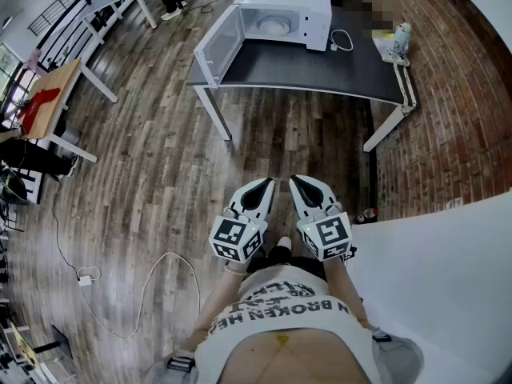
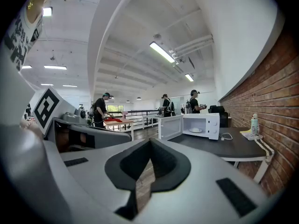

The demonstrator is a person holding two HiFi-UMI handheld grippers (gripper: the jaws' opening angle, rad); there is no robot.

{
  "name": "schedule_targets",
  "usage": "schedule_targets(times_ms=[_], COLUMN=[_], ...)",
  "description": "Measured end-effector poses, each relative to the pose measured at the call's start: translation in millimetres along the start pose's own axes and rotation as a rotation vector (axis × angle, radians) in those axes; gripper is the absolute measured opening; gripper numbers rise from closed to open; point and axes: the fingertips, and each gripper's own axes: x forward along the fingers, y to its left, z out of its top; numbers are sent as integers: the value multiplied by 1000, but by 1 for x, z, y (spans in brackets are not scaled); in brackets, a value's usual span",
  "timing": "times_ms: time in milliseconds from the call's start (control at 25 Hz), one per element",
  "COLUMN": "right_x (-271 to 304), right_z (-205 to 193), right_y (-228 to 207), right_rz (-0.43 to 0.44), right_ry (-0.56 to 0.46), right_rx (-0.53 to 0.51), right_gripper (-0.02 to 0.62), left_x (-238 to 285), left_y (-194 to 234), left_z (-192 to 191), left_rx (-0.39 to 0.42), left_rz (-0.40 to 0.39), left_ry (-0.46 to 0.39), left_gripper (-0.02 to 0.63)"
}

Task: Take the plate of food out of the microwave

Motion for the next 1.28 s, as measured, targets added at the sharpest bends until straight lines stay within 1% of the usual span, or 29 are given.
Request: schedule_targets(times_ms=[160,320,480,600,760,960,1080,1280], right_x=[-1,1,10,21,41,78,108,155], right_z=[5,4,6,5,6,17,25,42], right_y=[-7,-17,-24,-27,-35,-58,-75,-91], right_rz=[-1,-3,-8,8,28,5,-5,-13], right_ry=[-47,-56,-56,-55,-58,-59,-63,-72], right_rx=[37,64,76,106,135,95,93,71], right_gripper=[8,8,8,8,8,8,8,8], left_x=[4,8,12,17,35,72,96,128], left_y=[-1,-3,0,8,24,55,80,114], left_z=[2,2,8,12,14,29,41,61], left_rx=[-3,3,-3,-6,4,3,9,20], left_rz=[-7,-13,-50,-67,-95,-153,-180,-252], left_ry=[-9,-8,-23,-30,-26,-40,-38,-47], left_gripper=[6,6,6,6,6,6,6,6])
